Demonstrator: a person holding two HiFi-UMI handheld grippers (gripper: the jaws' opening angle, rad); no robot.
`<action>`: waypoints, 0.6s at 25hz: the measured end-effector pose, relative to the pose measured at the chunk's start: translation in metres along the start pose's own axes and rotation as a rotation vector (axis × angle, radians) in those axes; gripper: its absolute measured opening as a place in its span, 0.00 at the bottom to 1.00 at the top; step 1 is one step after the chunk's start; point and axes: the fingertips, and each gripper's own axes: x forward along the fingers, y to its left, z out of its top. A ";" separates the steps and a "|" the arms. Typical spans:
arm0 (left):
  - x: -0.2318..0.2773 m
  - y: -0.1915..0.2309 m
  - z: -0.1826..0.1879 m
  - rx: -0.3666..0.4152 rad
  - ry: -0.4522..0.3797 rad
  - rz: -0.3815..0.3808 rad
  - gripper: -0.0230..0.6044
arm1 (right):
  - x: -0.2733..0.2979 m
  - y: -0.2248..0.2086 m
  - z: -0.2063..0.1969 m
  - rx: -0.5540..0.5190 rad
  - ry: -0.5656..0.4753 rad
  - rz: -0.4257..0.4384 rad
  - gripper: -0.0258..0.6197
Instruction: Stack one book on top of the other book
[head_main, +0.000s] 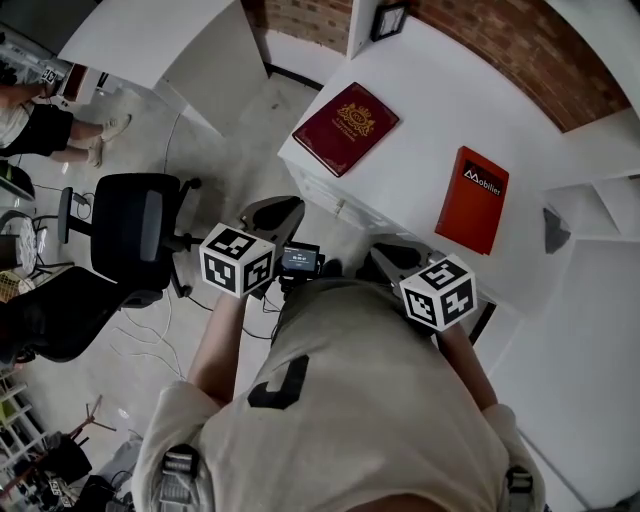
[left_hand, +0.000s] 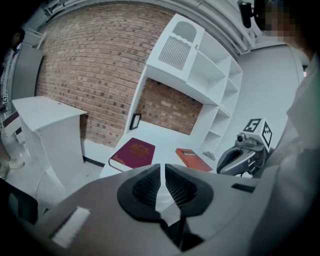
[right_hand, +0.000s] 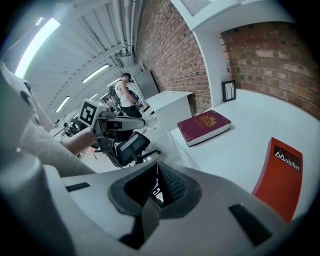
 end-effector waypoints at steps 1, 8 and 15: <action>0.005 -0.001 0.002 0.002 0.004 0.004 0.08 | -0.001 -0.004 0.001 0.002 -0.004 0.005 0.05; 0.040 -0.016 0.027 0.063 0.052 0.028 0.08 | -0.014 -0.040 0.017 0.022 -0.070 0.047 0.05; 0.069 -0.033 0.045 0.095 0.081 0.116 0.08 | -0.032 -0.080 0.028 0.038 -0.101 0.139 0.05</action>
